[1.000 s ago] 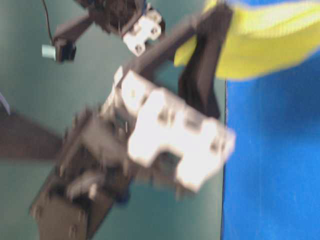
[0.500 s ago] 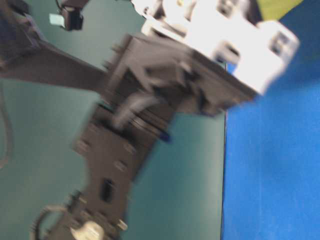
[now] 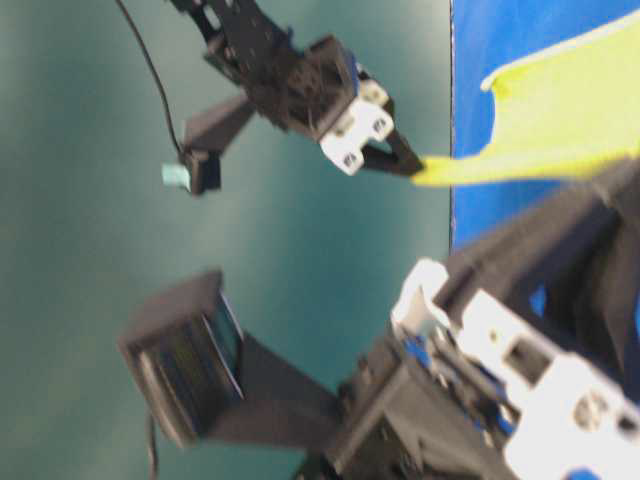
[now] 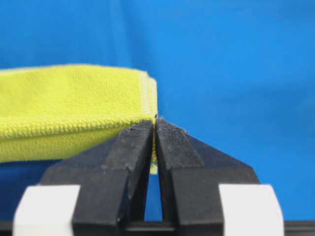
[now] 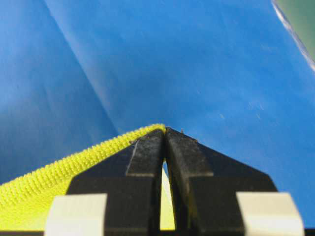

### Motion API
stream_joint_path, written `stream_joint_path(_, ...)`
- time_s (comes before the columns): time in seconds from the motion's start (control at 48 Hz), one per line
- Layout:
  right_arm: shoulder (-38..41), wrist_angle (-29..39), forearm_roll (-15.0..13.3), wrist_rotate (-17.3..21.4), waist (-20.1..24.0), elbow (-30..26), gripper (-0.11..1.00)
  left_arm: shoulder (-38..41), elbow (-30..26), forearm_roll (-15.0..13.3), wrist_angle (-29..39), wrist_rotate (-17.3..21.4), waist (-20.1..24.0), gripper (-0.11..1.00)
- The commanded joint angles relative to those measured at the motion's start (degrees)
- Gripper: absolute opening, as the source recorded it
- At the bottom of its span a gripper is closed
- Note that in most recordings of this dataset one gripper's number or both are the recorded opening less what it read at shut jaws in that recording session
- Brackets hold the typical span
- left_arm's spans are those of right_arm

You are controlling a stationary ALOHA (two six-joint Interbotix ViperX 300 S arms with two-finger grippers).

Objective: Fold the yellow towel.
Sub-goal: 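Lift and rotate the towel, swinging the left gripper down to orient it vertically, then lay the towel strip down, open both grippers and withdraw sideways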

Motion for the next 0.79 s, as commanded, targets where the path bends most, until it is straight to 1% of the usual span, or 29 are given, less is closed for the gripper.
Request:
stream_joint_path(0.0, 0.4, -0.4, -0.4, 0.1, 0.0, -2.9, 0.02, -2.5, 0.8, 0.1, -1.0, -0.4, -1.9, 0.01)
stream_joint_path(0.146, 2.3, -1.3, -0.3, -0.3, 0.5, -4.0, 0.02, -2.4, 1.2, 0.1, -1.1, -0.4, -1.8, 0.01)
stream_joint_path(0.375, 2.6, -2.7, -0.4, -0.6, 1.1, -3.6, 0.02, -2.0, 1.0, 0.1, -1.2, -0.3, -1.7, 0.01)
stream_joint_path(0.521, 2.8, -3.2, -0.4, -1.8, 1.4, -3.0, 0.02, -1.8, 0.7, 0.1, -1.1, -0.3, -1.5, 0.02)
stream_joint_path(0.584, 2.7, -3.2, -0.4, -2.9, 1.3, -2.5, 0.02, -1.8, 0.6, 0.1, -1.1, -0.3, -1.5, 0.02)
stream_joint_path(0.667, 2.9, -3.9, -0.4, -4.5, 1.4, -2.2, 0.02, -1.6, 0.4, 0.1, -1.1, -0.2, -1.4, 0.09)
stream_joint_path(0.75, 2.9, -4.8, -0.4, -5.7, 1.5, -2.0, 0.03, -1.6, 0.2, 0.1, -1.1, -0.1, -1.1, 0.24)
stream_joint_path(0.771, 2.9, -5.0, -0.4, -6.1, 1.5, -1.9, 0.07, -1.5, 0.1, 0.1, -1.2, 0.1, -1.1, 0.27)
